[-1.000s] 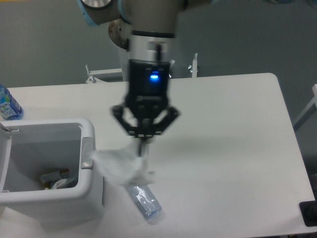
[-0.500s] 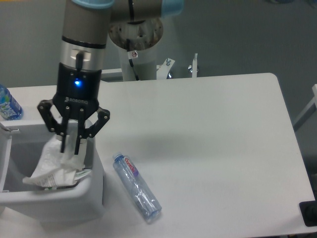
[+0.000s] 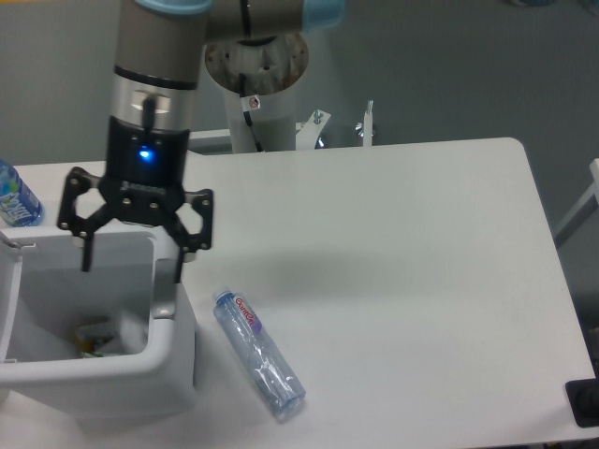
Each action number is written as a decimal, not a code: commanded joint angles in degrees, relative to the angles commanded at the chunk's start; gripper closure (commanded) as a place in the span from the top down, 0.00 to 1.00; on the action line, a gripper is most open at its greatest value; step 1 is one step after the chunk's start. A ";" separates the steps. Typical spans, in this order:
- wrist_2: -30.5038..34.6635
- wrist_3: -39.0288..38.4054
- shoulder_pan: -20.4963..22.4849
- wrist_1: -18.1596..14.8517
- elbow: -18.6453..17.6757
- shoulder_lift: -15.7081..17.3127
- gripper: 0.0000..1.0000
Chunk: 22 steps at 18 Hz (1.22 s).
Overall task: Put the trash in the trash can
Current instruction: 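Move the gripper down to the clear plastic water bottle's cap end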
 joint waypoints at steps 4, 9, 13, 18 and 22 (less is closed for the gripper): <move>0.00 -0.87 5.10 -0.09 0.26 -4.38 1.00; 0.09 -0.53 8.98 0.00 1.40 -11.06 1.00; 0.26 -0.35 9.68 0.00 3.77 -17.12 1.00; 2.81 -0.35 9.68 0.53 4.48 -23.98 1.00; 6.85 -0.70 8.72 0.44 5.62 -28.03 1.00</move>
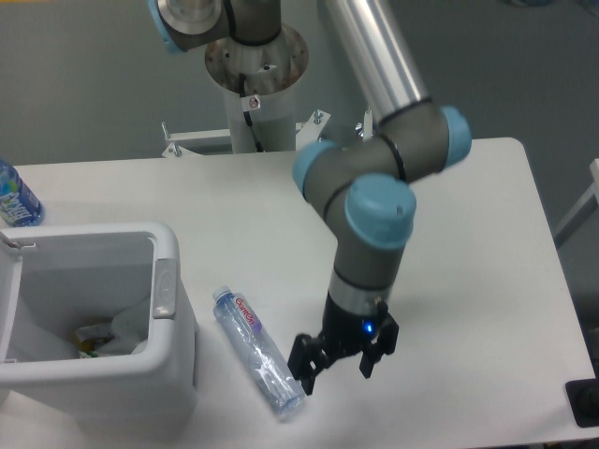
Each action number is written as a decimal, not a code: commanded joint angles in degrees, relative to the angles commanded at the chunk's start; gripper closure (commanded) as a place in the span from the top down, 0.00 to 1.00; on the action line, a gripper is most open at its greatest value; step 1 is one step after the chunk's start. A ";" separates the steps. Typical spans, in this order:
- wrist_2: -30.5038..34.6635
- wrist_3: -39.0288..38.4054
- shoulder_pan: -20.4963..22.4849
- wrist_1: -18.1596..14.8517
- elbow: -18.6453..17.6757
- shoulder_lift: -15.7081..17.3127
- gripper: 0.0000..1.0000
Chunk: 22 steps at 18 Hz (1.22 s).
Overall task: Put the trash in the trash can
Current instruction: 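Move the gripper down to the clear plastic water bottle's cap end, then close the gripper around the water bottle and lift it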
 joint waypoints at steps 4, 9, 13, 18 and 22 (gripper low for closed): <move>3.16 -0.35 -3.07 0.00 -0.26 -1.32 1.00; 3.35 -0.44 -4.83 0.00 -0.35 -1.85 1.00; 3.52 -0.35 -5.81 -0.09 -0.79 -2.12 1.00; 7.29 -0.18 -6.77 -0.09 -0.96 -3.70 1.00; 7.83 -0.44 -7.12 -0.09 -0.88 -4.23 1.00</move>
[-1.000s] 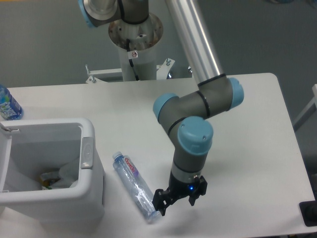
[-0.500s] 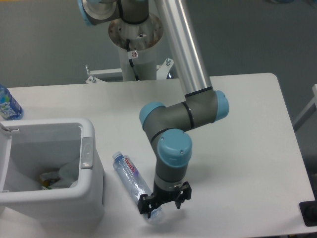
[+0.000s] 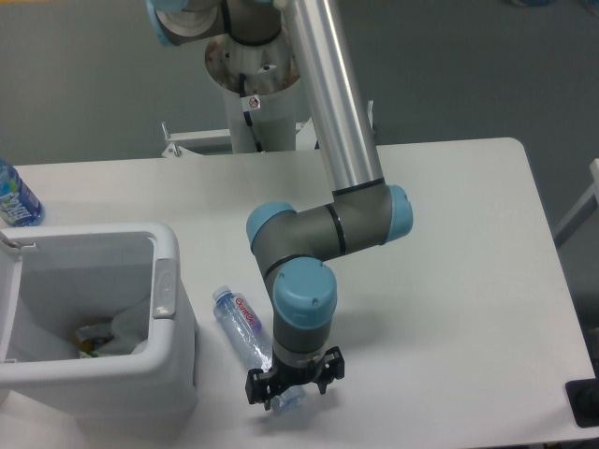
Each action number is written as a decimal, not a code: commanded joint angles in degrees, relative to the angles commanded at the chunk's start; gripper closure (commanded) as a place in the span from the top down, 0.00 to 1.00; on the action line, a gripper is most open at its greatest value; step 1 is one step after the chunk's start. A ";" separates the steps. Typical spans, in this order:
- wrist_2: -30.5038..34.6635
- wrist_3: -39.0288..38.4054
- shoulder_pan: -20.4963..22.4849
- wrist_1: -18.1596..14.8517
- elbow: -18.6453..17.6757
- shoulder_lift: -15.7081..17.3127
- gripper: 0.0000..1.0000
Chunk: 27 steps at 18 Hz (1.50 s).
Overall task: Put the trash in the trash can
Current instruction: 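Close the gripper around the water bottle and lift it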
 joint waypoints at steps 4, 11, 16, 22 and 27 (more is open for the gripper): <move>0.62 -0.18 -0.26 0.00 -0.09 -0.18 0.96; 0.70 -0.18 -0.44 -0.44 -0.26 0.53 0.61; 0.62 -0.09 -0.44 -0.53 -1.14 0.96 0.54; 0.62 0.61 -0.44 -0.62 -1.14 1.49 0.52; 0.53 2.37 0.09 -0.53 -0.79 3.60 0.49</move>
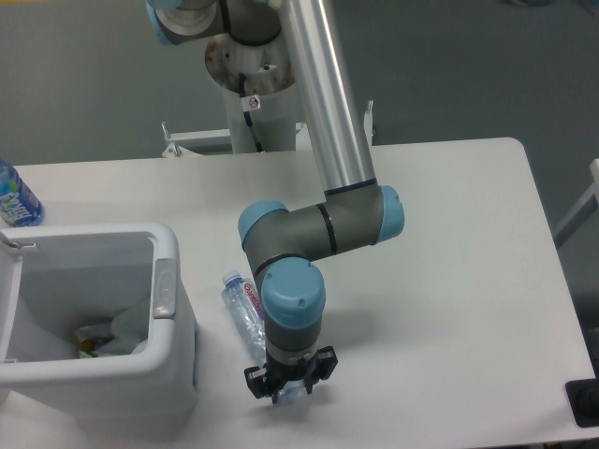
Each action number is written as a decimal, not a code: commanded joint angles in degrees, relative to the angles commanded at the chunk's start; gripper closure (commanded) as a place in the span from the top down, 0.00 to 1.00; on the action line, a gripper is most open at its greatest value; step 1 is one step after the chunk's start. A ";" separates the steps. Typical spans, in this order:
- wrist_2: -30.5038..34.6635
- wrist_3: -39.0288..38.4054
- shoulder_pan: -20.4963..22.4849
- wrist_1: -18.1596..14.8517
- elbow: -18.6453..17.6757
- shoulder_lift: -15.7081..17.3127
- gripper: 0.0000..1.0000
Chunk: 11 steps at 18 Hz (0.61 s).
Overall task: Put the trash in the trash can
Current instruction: 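Close the gripper around the water bottle and lift it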
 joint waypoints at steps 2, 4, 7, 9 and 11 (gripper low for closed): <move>0.00 0.71 0.44 0.26 0.26 0.62 0.49; -0.35 0.62 2.28 0.53 2.10 2.89 0.49; -1.57 0.10 4.12 1.58 8.23 6.06 0.49; -2.20 0.01 5.09 1.76 12.37 6.68 0.49; -2.28 -0.08 6.58 1.85 15.10 8.52 0.49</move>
